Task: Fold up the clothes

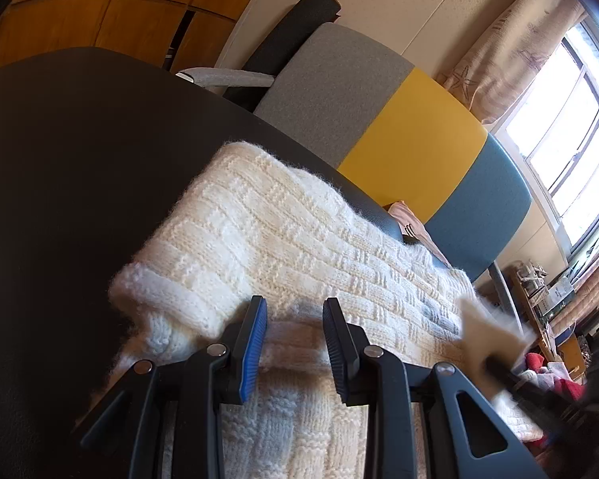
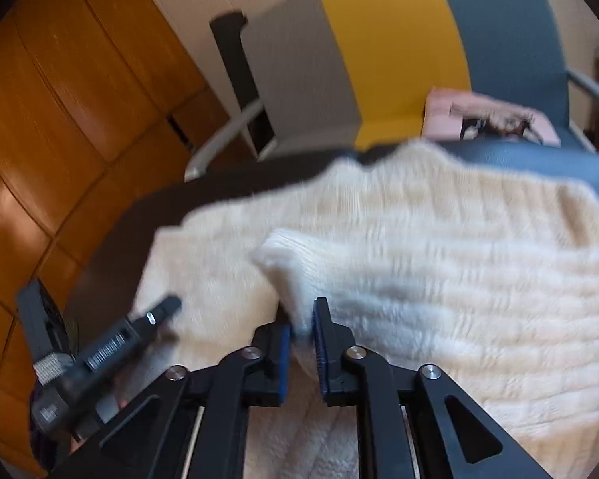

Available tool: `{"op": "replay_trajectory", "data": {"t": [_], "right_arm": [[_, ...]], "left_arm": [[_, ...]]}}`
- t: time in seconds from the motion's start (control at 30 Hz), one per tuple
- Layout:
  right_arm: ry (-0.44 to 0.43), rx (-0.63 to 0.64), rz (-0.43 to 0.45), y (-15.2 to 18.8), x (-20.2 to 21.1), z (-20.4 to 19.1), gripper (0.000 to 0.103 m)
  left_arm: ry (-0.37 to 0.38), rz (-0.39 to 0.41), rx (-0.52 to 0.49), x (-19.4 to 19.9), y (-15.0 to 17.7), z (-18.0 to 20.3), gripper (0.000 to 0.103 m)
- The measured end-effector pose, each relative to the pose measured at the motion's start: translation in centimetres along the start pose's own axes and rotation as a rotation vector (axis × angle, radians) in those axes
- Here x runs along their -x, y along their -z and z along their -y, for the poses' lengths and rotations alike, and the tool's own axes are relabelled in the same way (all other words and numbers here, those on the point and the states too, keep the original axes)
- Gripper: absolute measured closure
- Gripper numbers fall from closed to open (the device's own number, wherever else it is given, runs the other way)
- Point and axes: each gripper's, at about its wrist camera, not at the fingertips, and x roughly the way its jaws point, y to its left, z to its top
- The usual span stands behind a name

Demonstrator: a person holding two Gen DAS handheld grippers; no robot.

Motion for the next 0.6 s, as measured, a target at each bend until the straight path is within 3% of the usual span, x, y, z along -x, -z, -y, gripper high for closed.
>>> {"op": "replay_trajectory", "data": {"t": [0.1, 0.13, 0.17, 0.27, 0.37, 0.5, 0.6], "right_arm": [[-0.039, -0.021, 0.015, 1.1, 1.6, 1.2, 0.069], [-0.026, -0.018, 0.047, 1.6, 3.0, 1.6, 0.059], [0.002, -0.012, 0.079, 2.2, 4.4, 2.0, 0.057], [0.150, 0.009, 0.102, 4.4, 7.2, 3.6, 0.060], [0.224, -0.046, 0.078, 6.2, 8.2, 6.4, 0.070], [0.187, -0.147, 0.098, 7.3, 8.8, 9.8, 0.078], [0.172, -0.152, 0.112, 7.6, 8.8, 10.0, 0.078]], "left_arm": [[0.011, -0.002, 0.008, 0.0, 0.0, -0.2, 0.074], [0.017, -0.003, 0.012, 0.0, -0.1, -0.3, 0.074], [0.026, -0.004, 0.019, -0.1, -0.1, -0.5, 0.073], [0.061, -0.024, 0.050, 0.0, -0.5, -0.7, 0.070], [0.091, -0.067, 0.085, 0.1, -1.2, -0.5, 0.068], [0.213, -0.165, 0.136, -0.2, -1.7, 2.1, 0.066], [0.226, -0.202, 0.031, -0.5, -1.4, 6.0, 0.065]]}}
